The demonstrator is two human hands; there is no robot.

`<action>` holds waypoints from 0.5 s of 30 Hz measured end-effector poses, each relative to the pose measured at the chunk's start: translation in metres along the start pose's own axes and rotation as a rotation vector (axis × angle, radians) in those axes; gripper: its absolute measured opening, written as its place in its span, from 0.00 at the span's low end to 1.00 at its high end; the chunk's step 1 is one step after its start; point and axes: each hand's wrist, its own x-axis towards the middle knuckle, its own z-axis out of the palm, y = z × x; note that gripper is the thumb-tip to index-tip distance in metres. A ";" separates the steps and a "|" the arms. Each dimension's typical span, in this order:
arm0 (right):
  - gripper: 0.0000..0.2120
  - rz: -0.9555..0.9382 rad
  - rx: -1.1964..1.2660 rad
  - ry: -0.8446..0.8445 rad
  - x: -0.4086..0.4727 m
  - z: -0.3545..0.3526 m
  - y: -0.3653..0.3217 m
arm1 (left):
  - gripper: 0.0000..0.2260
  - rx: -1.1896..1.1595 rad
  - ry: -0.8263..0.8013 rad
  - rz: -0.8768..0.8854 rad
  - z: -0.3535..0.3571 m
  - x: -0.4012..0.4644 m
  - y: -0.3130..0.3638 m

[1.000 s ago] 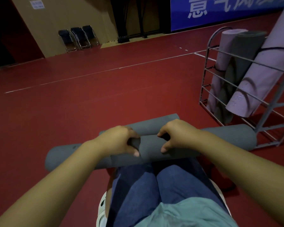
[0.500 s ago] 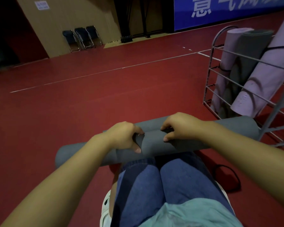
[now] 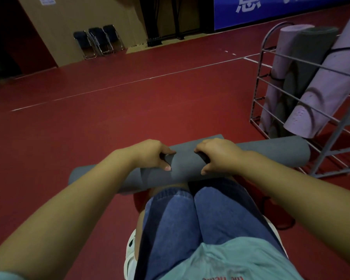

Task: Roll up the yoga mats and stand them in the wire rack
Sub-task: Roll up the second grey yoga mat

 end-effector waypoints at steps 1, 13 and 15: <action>0.31 -0.004 0.008 -0.013 0.004 -0.002 0.002 | 0.29 0.032 0.043 0.003 0.002 -0.004 0.000; 0.36 -0.038 0.065 -0.221 0.035 -0.014 0.020 | 0.38 0.309 0.218 -0.072 0.040 0.008 0.002; 0.37 -0.033 0.013 -0.172 0.033 -0.004 0.015 | 0.36 0.267 0.245 -0.062 0.037 0.008 -0.003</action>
